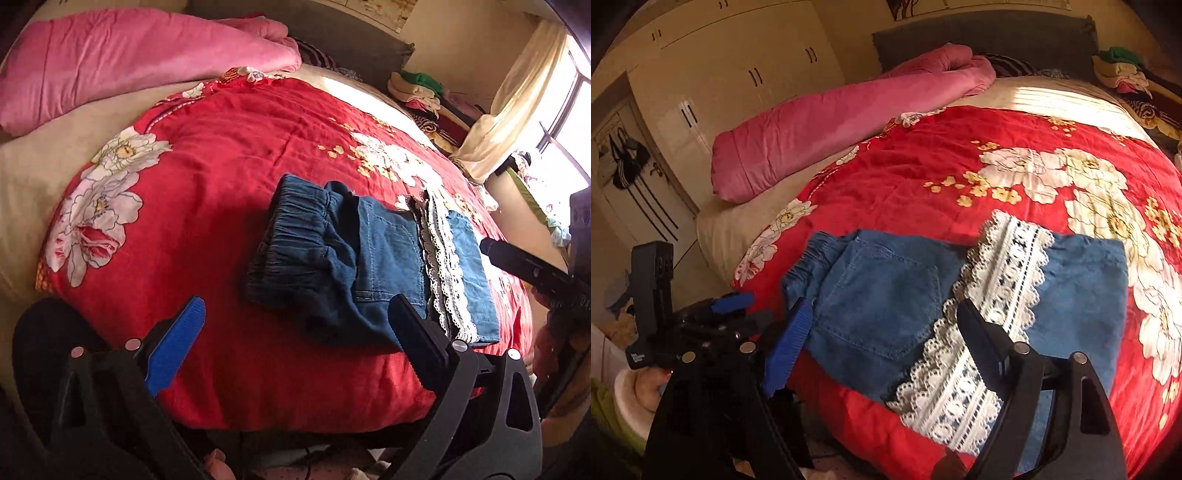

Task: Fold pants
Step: 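Grasp the elastic waistband end with the right tool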

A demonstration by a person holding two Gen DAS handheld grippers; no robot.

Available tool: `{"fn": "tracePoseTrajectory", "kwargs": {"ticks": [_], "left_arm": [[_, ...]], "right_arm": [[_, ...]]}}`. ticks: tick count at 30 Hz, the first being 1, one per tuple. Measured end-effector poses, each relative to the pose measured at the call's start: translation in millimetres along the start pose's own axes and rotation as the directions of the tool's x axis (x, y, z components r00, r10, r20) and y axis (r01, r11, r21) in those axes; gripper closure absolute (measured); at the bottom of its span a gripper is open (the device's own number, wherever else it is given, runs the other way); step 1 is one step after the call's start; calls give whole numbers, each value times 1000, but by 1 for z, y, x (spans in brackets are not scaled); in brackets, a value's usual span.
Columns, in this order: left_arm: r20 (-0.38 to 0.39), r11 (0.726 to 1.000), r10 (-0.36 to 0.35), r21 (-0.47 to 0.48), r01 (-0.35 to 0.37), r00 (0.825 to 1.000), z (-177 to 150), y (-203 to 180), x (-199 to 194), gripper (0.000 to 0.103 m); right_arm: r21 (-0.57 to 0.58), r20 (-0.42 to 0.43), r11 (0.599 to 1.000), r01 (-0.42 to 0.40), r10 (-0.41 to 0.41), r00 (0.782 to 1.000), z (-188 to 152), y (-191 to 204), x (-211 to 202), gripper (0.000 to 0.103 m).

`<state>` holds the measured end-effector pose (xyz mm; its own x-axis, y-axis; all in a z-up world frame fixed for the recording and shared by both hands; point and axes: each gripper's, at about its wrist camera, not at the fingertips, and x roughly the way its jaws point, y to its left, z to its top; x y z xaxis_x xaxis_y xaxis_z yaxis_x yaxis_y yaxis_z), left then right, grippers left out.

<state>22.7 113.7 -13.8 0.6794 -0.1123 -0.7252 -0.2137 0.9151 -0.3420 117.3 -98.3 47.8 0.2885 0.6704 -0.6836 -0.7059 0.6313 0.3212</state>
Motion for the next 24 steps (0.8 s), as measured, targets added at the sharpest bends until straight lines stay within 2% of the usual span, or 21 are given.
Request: {"fn": "tracePoseTrajectory", "kwargs": {"ticks": [6,11,19,24], "left_arm": [[-6,999,-31,-29,31,1000,-2,9,9,10],[-13,998,-52,-26,52,999,-2,9,19,10],[-37,993,-114,-41,113,993,-3,9,39,10],[-44,993,-110,-42,108,993,-6,12,48,10]], "right_arm": [[-27,-67,999,-24,22,997,28,15,37,20],[-94,-131,995,-15,2,991,45,32,72,20],[-158,-242,987,-31,-9,970,60,50,128,20],[-159,-319,987,-37,-16,948,61,53,160,20]]}}
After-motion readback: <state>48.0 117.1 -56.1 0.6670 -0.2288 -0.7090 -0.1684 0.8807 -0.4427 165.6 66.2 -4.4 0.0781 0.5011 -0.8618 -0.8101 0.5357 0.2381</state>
